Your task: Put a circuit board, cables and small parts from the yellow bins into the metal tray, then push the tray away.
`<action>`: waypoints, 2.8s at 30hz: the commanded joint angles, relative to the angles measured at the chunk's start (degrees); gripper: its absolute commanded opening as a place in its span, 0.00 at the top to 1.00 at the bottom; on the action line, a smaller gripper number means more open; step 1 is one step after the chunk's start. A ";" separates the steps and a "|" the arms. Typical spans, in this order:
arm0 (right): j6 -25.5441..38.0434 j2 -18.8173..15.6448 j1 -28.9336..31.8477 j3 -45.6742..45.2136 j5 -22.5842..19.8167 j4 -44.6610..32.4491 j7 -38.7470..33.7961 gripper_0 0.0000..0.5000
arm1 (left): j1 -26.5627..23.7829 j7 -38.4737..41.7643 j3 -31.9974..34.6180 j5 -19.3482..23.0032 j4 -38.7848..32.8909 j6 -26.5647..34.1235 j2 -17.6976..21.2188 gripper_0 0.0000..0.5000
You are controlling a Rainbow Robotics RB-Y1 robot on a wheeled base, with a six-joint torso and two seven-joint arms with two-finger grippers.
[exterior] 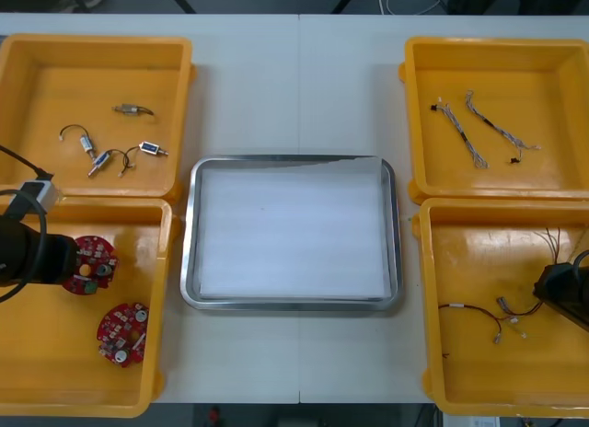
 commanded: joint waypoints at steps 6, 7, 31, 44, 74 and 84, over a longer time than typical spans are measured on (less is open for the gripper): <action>-0.66 0.40 0.02 1.04 -0.16 1.72 -1.93 1.00 | -5.32 3.06 7.79 3.07 -7.97 13.06 -0.57 1.00; -0.31 0.40 -0.16 0.25 -0.34 1.55 -1.85 1.00 | -6.29 3.49 7.79 3.33 -8.68 14.64 -0.57 1.00; 33.32 -5.05 -6.58 -13.55 -3.50 -22.71 -0.88 1.00 | -32.30 30.65 -21.04 9.04 -12.90 19.30 -1.81 1.00; 33.32 -14.01 -7.19 -14.43 -19.67 -32.38 2.02 1.00 | -34.76 30.21 -37.21 -0.54 -4.90 10.25 -6.11 1.00; 33.32 -22.71 -14.05 -7.75 -28.81 -37.65 29.97 1.00 | -34.59 28.89 -44.94 -6.07 2.92 1.81 -6.29 1.00; 33.32 -22.71 -13.96 -7.75 -28.46 -37.65 30.41 1.00 | -34.50 28.89 -44.86 -6.07 2.92 1.81 -6.38 0.05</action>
